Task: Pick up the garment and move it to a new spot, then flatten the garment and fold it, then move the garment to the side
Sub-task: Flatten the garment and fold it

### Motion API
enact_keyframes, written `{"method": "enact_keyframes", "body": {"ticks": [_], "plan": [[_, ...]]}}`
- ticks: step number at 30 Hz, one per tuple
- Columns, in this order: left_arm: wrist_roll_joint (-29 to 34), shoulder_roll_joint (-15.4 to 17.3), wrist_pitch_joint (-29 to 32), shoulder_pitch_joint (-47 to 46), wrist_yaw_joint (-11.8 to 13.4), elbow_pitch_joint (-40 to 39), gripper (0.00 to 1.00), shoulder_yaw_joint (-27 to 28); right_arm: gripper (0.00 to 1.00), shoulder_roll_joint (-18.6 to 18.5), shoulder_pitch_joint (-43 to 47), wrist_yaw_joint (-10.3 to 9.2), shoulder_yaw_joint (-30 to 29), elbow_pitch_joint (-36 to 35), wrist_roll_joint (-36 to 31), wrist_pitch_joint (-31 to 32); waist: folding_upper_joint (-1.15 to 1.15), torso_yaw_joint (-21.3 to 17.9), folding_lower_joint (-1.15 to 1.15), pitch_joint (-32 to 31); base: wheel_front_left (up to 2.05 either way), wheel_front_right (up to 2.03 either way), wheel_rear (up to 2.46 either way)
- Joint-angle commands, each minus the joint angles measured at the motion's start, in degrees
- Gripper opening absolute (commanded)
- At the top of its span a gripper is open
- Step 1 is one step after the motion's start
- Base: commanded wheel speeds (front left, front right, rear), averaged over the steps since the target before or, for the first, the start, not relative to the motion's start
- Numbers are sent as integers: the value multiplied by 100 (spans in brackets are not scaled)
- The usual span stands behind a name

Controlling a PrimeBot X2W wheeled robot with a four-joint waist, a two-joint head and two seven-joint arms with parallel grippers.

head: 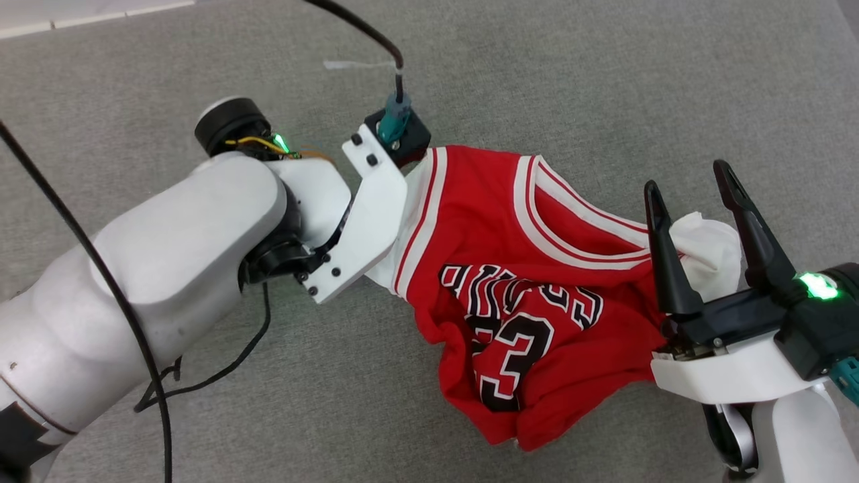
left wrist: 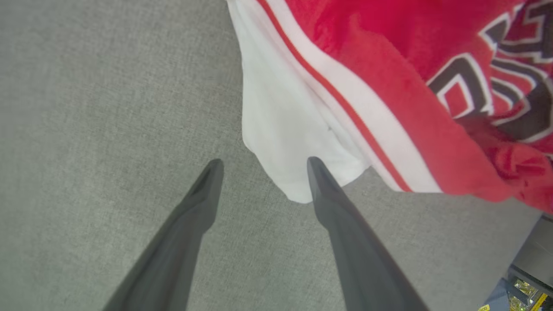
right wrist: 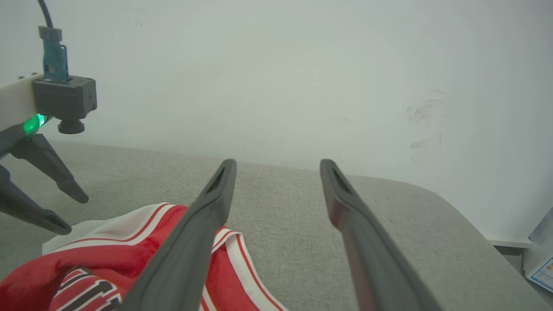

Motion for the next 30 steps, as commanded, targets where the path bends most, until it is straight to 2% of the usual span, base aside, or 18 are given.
{"method": "enact_keyframes", "body": {"ticks": [1, 6, 10, 11, 12, 16, 20, 24, 30], "plan": [[-94, 62, -13, -131, 2, 112, 100, -248, 100, 60, -134, -4, 40, 10, 4, -11, 0, -90, 0, 113, 0, 0, 0], [-193, 109, -49, -79, 2, 370, 100, -654, 100, 107, -229, -4, 104, 74, 31, -11, 0, -168, 0, 220, 0, 0, 0], [-155, 115, -25, 111, 2, 328, 100, -754, 100, 122, -229, -4, 118, 97, 28, -11, 0, -175, 0, 233, 0, 0, 0], [-167, 103, -83, 163, 1, 291, 48, -761, 100, 127, -213, -4, 103, 103, 16, -11, 0, -159, 0, 222, 0, 0, 0], [-184, 73, -151, 189, 1, 270, 0, -767, 100, 129, -189, -4, 80, 116, -3, -11, 0, -128, 0, 198, 0, 0, 0], [-154, 51, -421, 207, 1, 165, 0, -740, 100, 139, -109, -4, 73, 167, -36, -11, 0, 38, 0, 0, 0, 0, 0], [-315, 256, -789, 95, 2, 41, 0, -727, 100, 130, -26, -4, 19, 216, -53, -11, 0, 252, 0, -271, 0, 0, 0], [-595, 692, -1012, -22, 2, -31, 0, -681, 100, 104, 102, -4, -9, 262, -35, -11, 0, 474, 0, -492, 0, 0, 0], [-889, 1559, -961, -110, 2, -93, 0, -549, 100, 91, 185, -4, 3, 279, -20, -11, 0, 649, 0, -623, 0, 0, 0]]}}
